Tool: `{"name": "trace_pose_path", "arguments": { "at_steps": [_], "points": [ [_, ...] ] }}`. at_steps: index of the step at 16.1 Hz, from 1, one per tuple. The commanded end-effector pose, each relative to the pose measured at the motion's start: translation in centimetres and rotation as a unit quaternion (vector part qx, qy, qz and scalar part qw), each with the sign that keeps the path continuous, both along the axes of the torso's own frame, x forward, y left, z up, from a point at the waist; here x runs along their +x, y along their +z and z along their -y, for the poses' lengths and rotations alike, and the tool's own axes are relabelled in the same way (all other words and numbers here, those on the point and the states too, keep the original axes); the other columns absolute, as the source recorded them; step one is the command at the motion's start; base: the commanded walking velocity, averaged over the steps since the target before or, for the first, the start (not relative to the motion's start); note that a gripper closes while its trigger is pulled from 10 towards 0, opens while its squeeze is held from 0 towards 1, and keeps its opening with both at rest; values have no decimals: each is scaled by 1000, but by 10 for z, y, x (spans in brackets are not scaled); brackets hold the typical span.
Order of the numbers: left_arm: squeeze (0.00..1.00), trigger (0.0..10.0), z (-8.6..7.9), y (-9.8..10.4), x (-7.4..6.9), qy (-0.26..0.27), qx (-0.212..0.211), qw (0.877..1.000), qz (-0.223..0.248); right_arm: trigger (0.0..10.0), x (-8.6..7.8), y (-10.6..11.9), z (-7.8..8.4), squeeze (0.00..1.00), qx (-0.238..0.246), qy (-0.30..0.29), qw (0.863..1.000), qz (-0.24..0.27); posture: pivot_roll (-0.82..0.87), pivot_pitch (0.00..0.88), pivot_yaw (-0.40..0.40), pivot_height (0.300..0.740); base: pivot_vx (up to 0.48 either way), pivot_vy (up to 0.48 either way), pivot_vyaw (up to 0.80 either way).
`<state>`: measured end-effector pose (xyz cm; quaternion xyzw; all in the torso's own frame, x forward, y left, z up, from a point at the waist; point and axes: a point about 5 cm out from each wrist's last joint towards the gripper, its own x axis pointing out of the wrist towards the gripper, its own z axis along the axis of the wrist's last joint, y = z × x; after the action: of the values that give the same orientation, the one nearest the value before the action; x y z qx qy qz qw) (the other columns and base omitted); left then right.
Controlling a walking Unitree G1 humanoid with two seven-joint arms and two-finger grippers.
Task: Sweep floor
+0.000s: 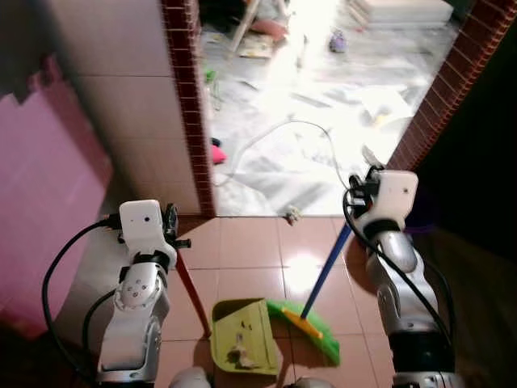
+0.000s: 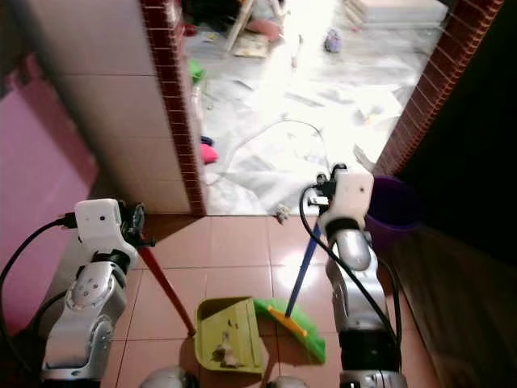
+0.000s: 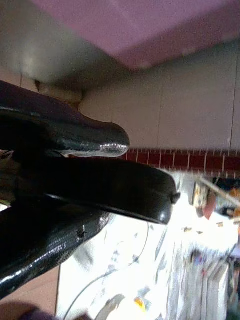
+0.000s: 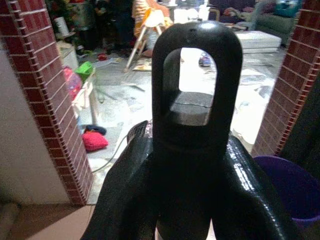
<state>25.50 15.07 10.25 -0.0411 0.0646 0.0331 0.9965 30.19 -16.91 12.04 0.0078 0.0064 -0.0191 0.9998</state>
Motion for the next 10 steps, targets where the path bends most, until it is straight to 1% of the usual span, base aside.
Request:
{"name": "trace_pose_path", "arguments": {
  "at_steps": [1,3,4,9,10],
  "points": [
    [0,10000,4,14,5,-17,-17,999,36,10000,1,1,3,0,-4,-8,1000,0,-40,0,6,740,0,0,-800],
    [0,10000,5,17,5,-29,-28,998,46,10000,1,-1,3,0,-3,-11,1000,-1,-39,0,6,740,0,0,-800],
    [0,10000,1,18,6,-22,-31,998,48,10000,0,-1,4,0,-11,-15,1000,-3,-40,0,6,740,0,0,-800],
    [0,10000,-5,23,10,-15,-16,998,61,10000,-1,-1,16,0,-56,-58,997,-1,-45,0,8,740,0,0,-800],
    [0,10000,-7,23,11,-11,-17,998,63,10000,-1,-1,16,0,-52,-59,997,-2,-46,0,10,740,0,0,-800]
  ]
}}
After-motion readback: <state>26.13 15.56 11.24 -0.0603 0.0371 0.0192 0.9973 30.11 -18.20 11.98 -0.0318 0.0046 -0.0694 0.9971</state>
